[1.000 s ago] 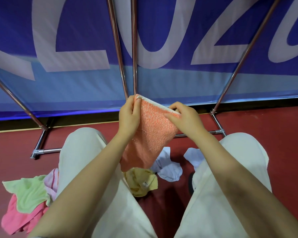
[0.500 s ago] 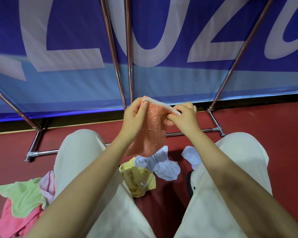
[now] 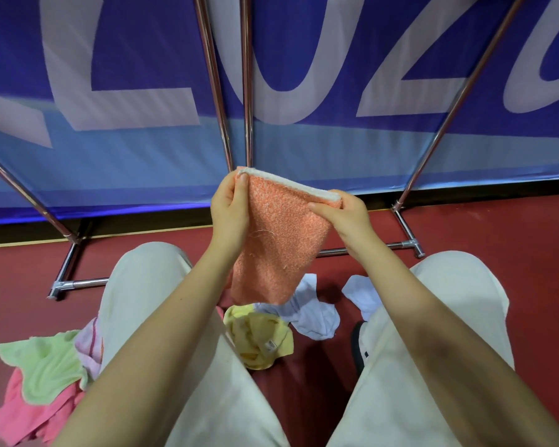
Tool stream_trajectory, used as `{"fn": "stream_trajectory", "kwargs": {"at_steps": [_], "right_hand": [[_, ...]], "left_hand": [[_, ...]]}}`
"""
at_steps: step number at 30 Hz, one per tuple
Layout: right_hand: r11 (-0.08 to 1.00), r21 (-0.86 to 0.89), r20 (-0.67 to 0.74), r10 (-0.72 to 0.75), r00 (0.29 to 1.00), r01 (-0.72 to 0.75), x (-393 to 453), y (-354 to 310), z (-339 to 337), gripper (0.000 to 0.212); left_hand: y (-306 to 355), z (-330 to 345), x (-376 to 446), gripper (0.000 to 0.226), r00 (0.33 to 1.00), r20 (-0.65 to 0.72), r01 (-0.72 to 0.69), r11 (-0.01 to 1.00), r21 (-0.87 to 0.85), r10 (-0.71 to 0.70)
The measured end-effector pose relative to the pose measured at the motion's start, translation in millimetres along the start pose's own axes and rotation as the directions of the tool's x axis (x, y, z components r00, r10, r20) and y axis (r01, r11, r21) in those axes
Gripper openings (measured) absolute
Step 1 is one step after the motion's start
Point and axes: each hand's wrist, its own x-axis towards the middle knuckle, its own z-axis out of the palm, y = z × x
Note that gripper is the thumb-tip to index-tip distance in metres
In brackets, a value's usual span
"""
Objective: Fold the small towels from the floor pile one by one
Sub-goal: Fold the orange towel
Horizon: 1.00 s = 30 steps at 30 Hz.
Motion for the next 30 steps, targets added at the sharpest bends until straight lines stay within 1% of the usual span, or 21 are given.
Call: {"fn": "stream_trajectory", "kwargs": {"at_steps": [2, 4, 6, 7, 8, 11, 13, 15, 18, 19, 21, 23, 24, 25, 27, 30], "right_hand": [[0.994, 0.104, 0.051, 0.015, 0.999, -0.02, -1, -3, 0, 0.015], [0.968, 0.247, 0.095, 0.021, 0.995, -0.044, -1, -5, 0, 0.018], [0.939, 0.337, 0.102, 0.034, 0.994, -0.067, -1, -3, 2, 0.017], [0.943, 0.325, 0.091, 0.041, 0.995, -0.068, -1, -2, 3, 0.015], [0.96, 0.273, 0.067, 0.05, 0.996, -0.067, 0, 1, 4, 0.012], [0.996, 0.068, -0.047, 0.063, 0.997, -0.06, 0, 6, 7, 0.003], [0.999, -0.035, -0.115, 0.024, 0.993, -0.028, 1, 9, 9, 0.004], [0.992, -0.127, -0.147, -0.024, 0.989, 0.005, 1, 12, 9, 0.008], [0.981, -0.193, -0.189, -0.037, 0.981, -0.001, 1, 19, 11, 0.019], [0.979, -0.205, -0.205, -0.032, 0.978, -0.011, 1, 20, 12, 0.02], [0.98, -0.195, -0.23, -0.018, 0.973, -0.028, 1, 20, 15, 0.023], [0.989, -0.14, -0.258, 0.011, 0.966, -0.048, 1, 18, 18, 0.023], [0.993, -0.101, -0.277, 0.03, 0.96, -0.061, 1, 17, 19, 0.024], [0.995, -0.062, -0.295, 0.051, 0.954, -0.072, 0, 16, 21, 0.027], [0.997, 0.0, -0.333, 0.078, 0.94, -0.082, 0, 16, 25, 0.03], [0.995, 0.042, -0.372, 0.103, 0.923, -0.094, 0, 16, 33, 0.03]], "left_hand": [[0, -2, 0, 0.022, 1.0, -0.027, 0.001, 1.0, -0.005, -0.001], [-1, -2, 0, 0.024, 0.999, -0.032, 0.008, 1.0, -0.004, -0.008], [-3, -3, 0, 0.023, 0.999, -0.029, 0.022, 1.0, 0.004, -0.022], [-6, -3, 0, 0.021, 0.999, -0.033, 0.035, 0.999, 0.005, -0.034], [-9, -3, 1, 0.02, 0.998, -0.038, 0.054, 0.999, 0.005, -0.053], [-15, -2, 1, 0.023, 0.992, -0.035, 0.127, 0.991, 0.05, -0.125], [-16, 0, -2, 0.024, 0.984, -0.011, 0.18, 0.979, 0.093, -0.18], [-18, 3, -5, 0.023, 0.971, 0.002, 0.236, 0.965, 0.111, -0.238], [-19, 7, -8, 0.02, 0.938, 0.003, 0.345, 0.936, 0.077, -0.346], [-19, 9, -9, 0.021, 0.924, 0.0, 0.381, 0.923, 0.062, -0.382], [-17, 12, -11, 0.031, 0.891, -0.007, 0.454, 0.891, 0.015, -0.454], [-12, 15, -12, 0.036, 0.852, -0.023, 0.521, 0.851, -0.062, -0.523], [-9, 16, -13, 0.034, 0.838, -0.021, 0.541, 0.836, -0.096, -0.545], [-7, 18, -14, 0.029, 0.834, -0.013, 0.546, 0.829, -0.123, -0.551], [-5, 23, -17, 0.022, 0.855, -0.014, 0.511, 0.846, -0.152, -0.518], [-5, 30, -23, 0.02, 0.881, -0.076, 0.454, 0.88, -0.142, -0.467]]}}
